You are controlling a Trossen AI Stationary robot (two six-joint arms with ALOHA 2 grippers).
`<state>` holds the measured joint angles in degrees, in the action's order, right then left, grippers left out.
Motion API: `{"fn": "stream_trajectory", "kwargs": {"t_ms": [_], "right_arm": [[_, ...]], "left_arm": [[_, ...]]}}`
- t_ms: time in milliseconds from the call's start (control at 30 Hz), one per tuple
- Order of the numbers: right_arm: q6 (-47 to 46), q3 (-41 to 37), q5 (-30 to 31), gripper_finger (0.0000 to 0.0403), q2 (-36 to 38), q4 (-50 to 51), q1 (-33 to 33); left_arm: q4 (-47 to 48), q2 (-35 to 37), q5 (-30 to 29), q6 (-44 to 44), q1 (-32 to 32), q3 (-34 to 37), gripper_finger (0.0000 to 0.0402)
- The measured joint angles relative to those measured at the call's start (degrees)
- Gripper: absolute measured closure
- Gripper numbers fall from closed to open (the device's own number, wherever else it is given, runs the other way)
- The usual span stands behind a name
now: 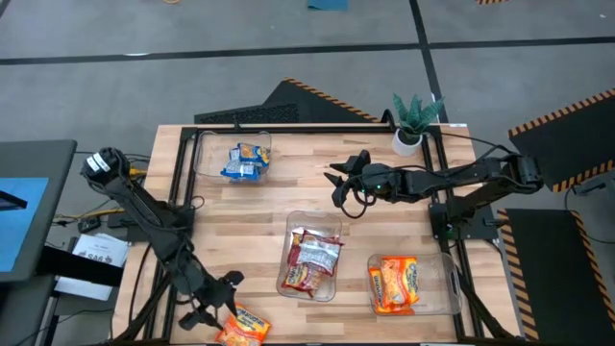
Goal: Sort Maruchan noodles
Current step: Put the orange noodle pack into the bottom transparent bin
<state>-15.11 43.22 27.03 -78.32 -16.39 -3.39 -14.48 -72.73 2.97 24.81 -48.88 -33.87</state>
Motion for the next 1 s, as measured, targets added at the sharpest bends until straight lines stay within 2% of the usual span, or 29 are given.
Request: {"fn": "stream_trajectory", "kwargs": {"t_ms": [133,200,300,333,433,633,833,1000], "right_arm": [[0.02,0.0,0.0,0.0221,0.0,-0.2,-0.01],[0.03,0.0,0.0,0.0221,0.0,-0.46,-0.01],[0.19,0.0,0.0,0.0221,0.0,-0.42,-0.09],[0.21,0.0,0.0,0.0221,0.0,-0.45,-0.09],[0.61,0.0,0.0,0.0221,0.0,-0.43,-0.27],[0.61,0.0,0.0,0.0221,0.0,-0.45,-1.74],[0.61,0.0,0.0,0.0221,0.0,-0.38,-2.45],[0.63,0.0,0.0,0.0221,0.0,-0.36,-2.45]], "left_arm": [[-2.9,-3.93,-1.71,-1.1,0.09,-0.04,0.0231],[-4.77,-5.68,-0.34,-2.36,0.11,-0.04,0.0276],[-7.53,-7.82,3.22,-2.32,0.09,-0.04,0.0369],[-8.07,-8.46,4.22,-1.63,0.09,-0.07,0.0384],[-9.27,-10.67,4.3,-1.22,-0.24,-0.09,0.0398],[-7.76,-13.74,3.42,-2.0,1.01,-0.09,0.0401],[0.11,-14.77,1.01,-3.99,2.01,-0.09,0.0401],[-6.23,-14.69,3.82,-4.22,1.72,-0.1,0.0401]]}}
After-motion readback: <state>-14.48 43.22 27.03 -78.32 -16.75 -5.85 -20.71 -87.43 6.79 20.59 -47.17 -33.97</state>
